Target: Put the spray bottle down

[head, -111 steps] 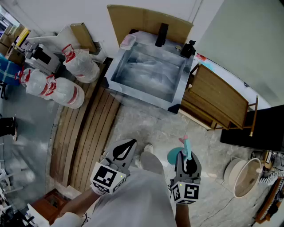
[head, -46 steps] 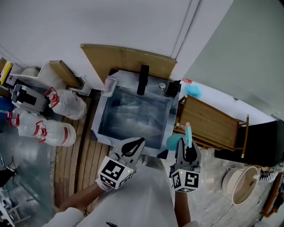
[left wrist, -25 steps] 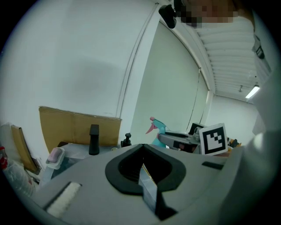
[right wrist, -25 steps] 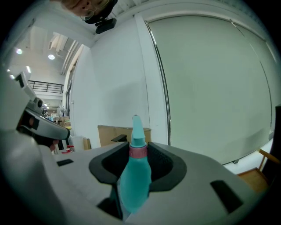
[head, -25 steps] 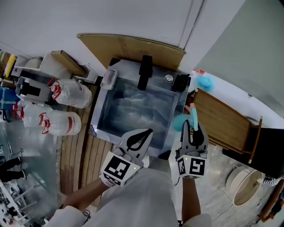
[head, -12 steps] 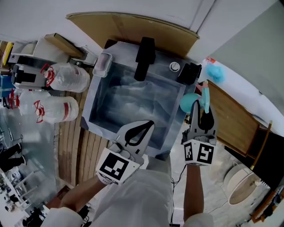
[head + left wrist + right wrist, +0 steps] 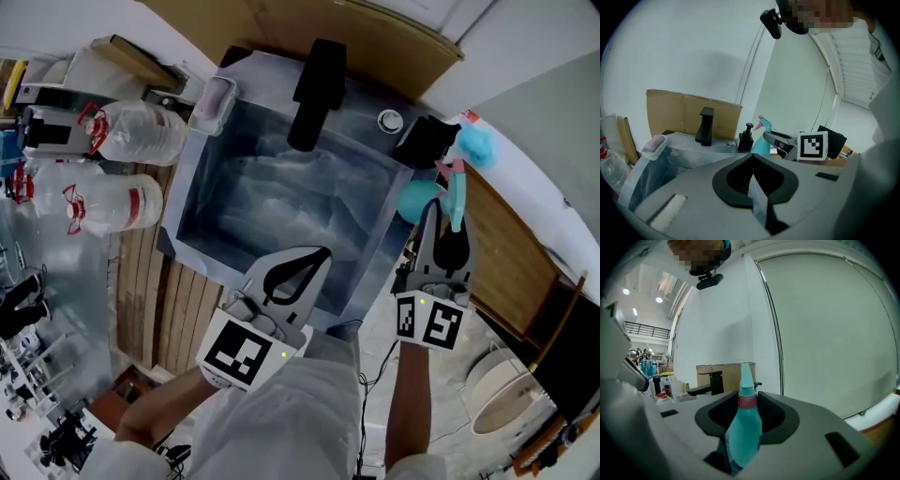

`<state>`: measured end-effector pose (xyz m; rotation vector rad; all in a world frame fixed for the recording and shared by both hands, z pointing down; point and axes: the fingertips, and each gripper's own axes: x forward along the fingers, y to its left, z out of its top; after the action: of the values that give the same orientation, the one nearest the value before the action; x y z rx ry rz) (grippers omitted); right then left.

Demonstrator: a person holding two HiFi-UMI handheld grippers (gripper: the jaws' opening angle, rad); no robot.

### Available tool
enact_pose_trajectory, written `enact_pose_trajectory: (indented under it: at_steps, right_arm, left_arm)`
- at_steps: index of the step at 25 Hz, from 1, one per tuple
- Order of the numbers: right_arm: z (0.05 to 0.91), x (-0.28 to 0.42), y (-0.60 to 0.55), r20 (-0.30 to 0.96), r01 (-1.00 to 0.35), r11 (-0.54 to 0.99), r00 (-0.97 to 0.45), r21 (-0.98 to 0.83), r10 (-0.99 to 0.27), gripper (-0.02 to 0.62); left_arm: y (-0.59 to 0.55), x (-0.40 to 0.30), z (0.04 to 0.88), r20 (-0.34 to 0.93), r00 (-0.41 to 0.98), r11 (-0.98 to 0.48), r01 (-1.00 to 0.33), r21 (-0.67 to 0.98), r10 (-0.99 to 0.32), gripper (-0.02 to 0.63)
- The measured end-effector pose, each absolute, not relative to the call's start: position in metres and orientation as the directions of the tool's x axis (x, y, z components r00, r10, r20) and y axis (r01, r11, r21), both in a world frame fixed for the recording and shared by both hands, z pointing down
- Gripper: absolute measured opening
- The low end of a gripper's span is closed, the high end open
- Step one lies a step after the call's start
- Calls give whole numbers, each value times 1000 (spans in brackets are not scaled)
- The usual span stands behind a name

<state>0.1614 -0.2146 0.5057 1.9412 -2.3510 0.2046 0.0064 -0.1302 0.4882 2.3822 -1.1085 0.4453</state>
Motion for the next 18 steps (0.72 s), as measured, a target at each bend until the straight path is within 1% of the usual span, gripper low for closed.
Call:
enact_pose_trajectory:
  at_steps: [9, 15, 18]
  right_arm:
    - [511, 164, -212, 178, -973, 204, -221, -107, -959, 129]
    - [508, 164, -209, 187, -972, 210, -226, -101, -956, 178]
    - [502, 168, -202, 196, -974, 192, -213, -119, -957, 181]
  left_arm:
    - [-129, 15, 486, 466, 639, -583, -763, 281, -612, 5]
    - [-126, 18, 475, 448, 658, -610, -745, 271, -605, 5]
    - [-123, 16, 468, 438, 664, -614, -741, 272, -606, 5]
